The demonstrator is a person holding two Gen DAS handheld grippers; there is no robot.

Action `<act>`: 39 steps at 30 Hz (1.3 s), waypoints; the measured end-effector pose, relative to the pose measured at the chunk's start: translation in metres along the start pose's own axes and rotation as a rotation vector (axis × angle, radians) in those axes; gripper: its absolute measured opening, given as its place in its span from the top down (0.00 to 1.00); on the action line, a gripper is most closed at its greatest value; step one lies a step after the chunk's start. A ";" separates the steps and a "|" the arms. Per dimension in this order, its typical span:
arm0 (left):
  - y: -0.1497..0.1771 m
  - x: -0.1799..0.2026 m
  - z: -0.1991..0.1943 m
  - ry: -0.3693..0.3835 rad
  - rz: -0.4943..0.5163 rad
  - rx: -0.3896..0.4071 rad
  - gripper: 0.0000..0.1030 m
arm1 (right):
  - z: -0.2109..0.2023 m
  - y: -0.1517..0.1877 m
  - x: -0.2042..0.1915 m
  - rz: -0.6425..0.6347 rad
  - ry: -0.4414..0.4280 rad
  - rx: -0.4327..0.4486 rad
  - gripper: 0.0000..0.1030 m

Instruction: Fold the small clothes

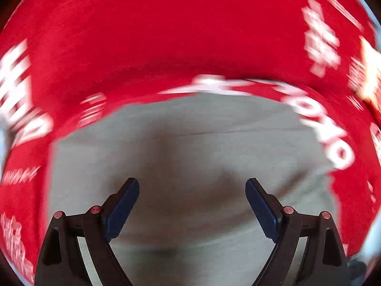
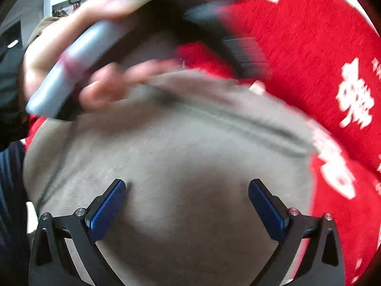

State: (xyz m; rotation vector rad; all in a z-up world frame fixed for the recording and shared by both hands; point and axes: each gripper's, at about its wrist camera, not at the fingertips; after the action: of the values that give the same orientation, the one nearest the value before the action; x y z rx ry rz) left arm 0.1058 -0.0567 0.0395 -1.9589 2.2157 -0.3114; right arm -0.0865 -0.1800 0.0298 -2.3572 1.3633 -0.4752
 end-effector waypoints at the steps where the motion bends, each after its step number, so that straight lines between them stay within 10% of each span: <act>1: 0.009 -0.015 -0.001 -0.024 -0.025 0.013 0.11 | -0.005 -0.001 0.006 0.015 0.028 0.030 0.01; 11: 0.034 -0.090 0.035 -0.056 -0.087 0.006 0.00 | 0.011 -0.056 0.085 0.340 -0.069 0.060 0.01; 16: 0.033 -0.107 0.038 -0.006 -0.101 -0.001 0.00 | 0.090 -0.100 0.113 0.446 0.026 -0.214 0.01; 19: 0.043 -0.101 0.022 -0.014 -0.107 0.033 0.00 | 0.085 -0.106 0.102 0.442 0.093 -0.213 0.00; 39: 0.193 -0.061 -0.004 -0.024 -0.055 0.166 0.00 | 0.029 -0.009 -0.008 0.398 0.125 -0.077 0.01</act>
State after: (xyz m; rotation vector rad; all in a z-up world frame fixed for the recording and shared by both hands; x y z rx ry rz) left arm -0.0723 0.0264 -0.0087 -1.9268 2.0523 -0.4604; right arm -0.0702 -0.1648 0.0080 -2.0632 1.8831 -0.4625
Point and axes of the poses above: each gripper's, at about its wrist camera, not at the fingertips, and z roughly the way its jaws point, x to its right, y to its underside, and after that the axes turned 15 degrees about -x, right-handed
